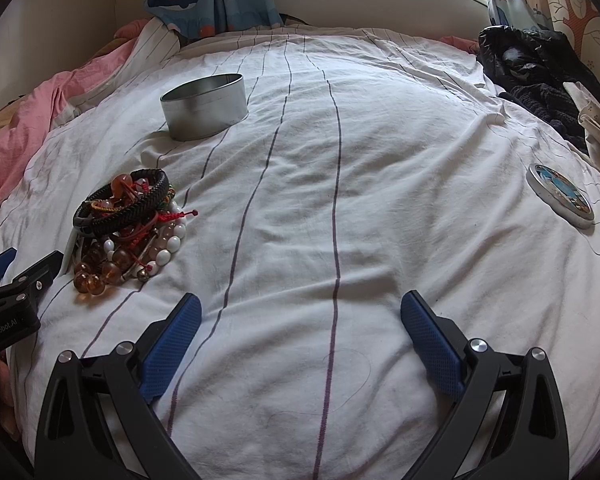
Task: Organize jewelry
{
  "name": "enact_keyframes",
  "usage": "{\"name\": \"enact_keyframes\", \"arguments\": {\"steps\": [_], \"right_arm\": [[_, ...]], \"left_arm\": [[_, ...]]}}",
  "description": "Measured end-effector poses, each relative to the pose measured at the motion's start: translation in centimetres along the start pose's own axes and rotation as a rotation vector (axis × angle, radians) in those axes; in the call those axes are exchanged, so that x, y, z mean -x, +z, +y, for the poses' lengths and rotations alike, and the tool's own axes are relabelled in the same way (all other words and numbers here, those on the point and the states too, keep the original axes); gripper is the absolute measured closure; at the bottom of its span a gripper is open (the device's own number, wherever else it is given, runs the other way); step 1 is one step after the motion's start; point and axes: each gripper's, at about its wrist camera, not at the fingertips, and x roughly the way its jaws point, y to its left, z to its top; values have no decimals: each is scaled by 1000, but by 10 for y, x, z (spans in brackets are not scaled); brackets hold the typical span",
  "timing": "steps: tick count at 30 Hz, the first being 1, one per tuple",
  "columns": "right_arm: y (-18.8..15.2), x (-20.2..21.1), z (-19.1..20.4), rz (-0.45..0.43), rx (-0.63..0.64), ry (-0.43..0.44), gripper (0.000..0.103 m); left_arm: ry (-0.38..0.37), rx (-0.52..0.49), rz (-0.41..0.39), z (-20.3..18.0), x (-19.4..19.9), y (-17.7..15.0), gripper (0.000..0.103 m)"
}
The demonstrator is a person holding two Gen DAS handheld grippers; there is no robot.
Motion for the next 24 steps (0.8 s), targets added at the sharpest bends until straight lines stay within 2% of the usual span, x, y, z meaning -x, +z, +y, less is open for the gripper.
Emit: {"name": "enact_keyframes", "arguments": {"steps": [8, 17, 24], "right_arm": [[0, 0, 1, 1, 1, -2, 7], [0, -1, 1, 2, 3, -3, 7], [1, -1, 1, 3, 4, -5, 7]], "left_arm": [[-3, 1, 1, 1, -4, 0, 6], [4, -23, -45, -6, 5, -4, 6], [-25, -32, -59, -11, 11, -4, 6]]}}
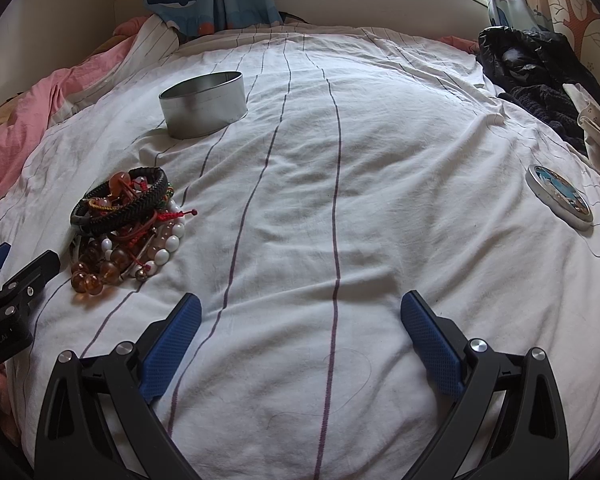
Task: Organize jewelry
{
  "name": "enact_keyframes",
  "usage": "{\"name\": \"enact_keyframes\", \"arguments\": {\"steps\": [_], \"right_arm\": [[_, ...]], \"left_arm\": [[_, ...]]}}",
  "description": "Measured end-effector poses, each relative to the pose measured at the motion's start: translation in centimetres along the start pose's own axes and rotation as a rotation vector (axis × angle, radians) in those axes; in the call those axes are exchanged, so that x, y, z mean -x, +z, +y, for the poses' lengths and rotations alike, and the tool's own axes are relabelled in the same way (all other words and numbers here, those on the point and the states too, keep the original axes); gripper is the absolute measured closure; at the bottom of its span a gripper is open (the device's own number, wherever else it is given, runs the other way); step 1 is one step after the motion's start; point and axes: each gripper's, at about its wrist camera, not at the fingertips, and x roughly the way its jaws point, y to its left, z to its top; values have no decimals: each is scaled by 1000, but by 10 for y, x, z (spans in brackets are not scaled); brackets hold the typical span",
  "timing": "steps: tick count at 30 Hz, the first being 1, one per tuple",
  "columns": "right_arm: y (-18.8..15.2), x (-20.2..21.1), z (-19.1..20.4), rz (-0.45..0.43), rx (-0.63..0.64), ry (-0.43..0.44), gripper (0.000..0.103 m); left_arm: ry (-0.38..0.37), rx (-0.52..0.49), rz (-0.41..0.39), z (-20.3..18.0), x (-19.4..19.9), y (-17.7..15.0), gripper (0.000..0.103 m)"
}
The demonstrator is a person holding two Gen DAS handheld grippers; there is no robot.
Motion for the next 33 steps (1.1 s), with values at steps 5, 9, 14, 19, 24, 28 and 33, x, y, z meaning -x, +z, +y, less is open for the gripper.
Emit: {"name": "enact_keyframes", "arguments": {"steps": [5, 9, 14, 19, 24, 28, 33], "right_arm": [[1, 0, 0, 0, 1, -1, 7], [0, -1, 0, 1, 1, -2, 7], [-1, -1, 0, 1, 1, -2, 7], [-1, -1, 0, 1, 1, -3, 7], [-1, -1, 0, 1, 2, -3, 7], [0, -1, 0, 1, 2, -3, 7], [0, -1, 1, 1, 2, -4, 7]], "left_arm": [[-14, -2, -3, -1, 1, 1, 6], [-28, -6, -10, -3, 3, 2, 6], [-38, -3, 20, -4, -1, 1, 6], [-26, -8, 49, -5, -6, 0, 6], [-28, -9, 42, -5, -6, -1, 6], [-22, -17, 34, -6, -5, -1, 6], [-8, -32, 29, -9, -3, -3, 6]]}}
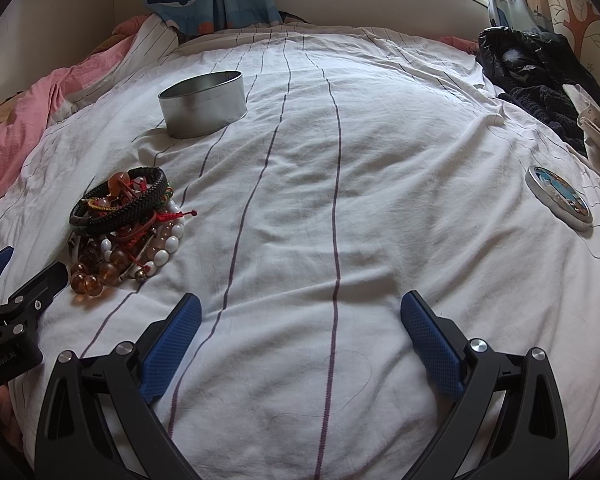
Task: Organize jewelry
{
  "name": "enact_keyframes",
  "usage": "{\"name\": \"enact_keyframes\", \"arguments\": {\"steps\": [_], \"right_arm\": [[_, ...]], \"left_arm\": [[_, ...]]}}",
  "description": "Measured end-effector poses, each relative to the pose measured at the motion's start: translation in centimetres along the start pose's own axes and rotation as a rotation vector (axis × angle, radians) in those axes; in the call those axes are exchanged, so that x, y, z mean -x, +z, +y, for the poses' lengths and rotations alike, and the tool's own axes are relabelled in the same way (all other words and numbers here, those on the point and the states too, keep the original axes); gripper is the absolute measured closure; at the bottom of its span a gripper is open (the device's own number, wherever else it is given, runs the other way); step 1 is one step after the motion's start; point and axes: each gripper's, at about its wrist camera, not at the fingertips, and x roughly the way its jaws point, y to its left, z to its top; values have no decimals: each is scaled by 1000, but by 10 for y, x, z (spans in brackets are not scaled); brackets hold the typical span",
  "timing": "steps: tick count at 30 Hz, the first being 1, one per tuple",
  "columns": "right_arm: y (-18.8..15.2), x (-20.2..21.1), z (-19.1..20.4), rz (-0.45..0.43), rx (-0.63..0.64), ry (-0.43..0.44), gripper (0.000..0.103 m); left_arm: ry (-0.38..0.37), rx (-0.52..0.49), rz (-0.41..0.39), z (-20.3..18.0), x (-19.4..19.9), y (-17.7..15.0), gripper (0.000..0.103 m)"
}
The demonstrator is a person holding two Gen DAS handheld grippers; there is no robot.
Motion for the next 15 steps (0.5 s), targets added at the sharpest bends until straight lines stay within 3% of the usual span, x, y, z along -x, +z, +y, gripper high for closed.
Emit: {"name": "enact_keyframes", "arguments": {"steps": [11, 15], "right_arm": [[0, 0, -1, -1, -2, 4, 7], [-1, 2, -4, -5, -8, 16, 7]], "left_arm": [[0, -1, -3, 0, 1, 0, 6], [-14, 2, -39, 2, 10, 4, 6]]}}
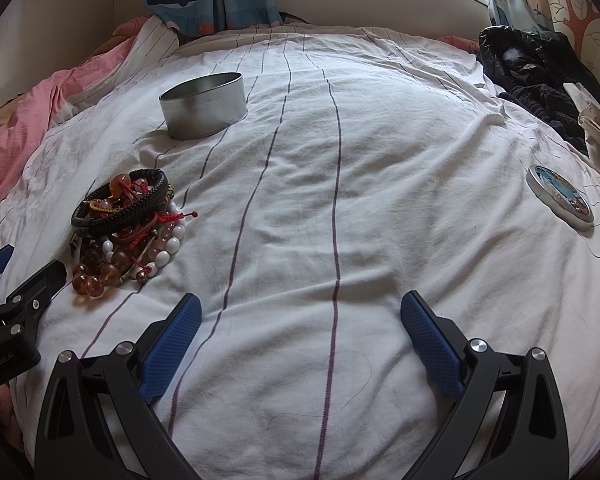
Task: Organize jewelry
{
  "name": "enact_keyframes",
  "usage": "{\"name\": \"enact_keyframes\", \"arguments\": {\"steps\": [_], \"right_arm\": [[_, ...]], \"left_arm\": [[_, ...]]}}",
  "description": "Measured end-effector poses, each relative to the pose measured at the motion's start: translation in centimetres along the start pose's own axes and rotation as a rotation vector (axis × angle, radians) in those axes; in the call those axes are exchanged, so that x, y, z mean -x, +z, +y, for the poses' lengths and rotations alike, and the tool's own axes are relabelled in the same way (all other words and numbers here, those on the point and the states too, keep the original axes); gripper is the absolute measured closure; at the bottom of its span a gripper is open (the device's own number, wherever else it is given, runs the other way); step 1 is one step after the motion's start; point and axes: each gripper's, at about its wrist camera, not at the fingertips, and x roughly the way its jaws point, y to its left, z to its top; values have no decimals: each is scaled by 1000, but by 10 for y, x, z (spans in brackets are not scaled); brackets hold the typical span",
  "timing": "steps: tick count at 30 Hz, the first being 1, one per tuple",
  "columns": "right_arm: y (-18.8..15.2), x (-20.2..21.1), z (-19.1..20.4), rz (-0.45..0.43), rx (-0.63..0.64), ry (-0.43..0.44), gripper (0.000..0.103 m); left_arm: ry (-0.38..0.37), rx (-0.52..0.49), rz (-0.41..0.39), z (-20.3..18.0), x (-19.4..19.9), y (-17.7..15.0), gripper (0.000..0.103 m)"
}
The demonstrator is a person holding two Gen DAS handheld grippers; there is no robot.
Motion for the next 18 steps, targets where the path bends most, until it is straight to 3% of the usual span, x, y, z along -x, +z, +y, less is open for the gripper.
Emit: {"name": "enact_keyframes", "arguments": {"steps": [4, 8, 14, 18], "right_arm": [[3, 13, -8, -39, -33, 56, 7], [8, 15, -9, -49, -53, 79, 7], [7, 11, -12, -22, -74, 113, 7], [7, 10, -11, -17, -84, 120, 7]], "left_arm": [[-99, 7, -50, 5, 14, 11, 6], [-83, -17, -45, -1, 17, 28, 6], [-213, 25, 17, -14, 3, 49, 7], [-239, 15, -5, -28, -7, 63, 7]]}}
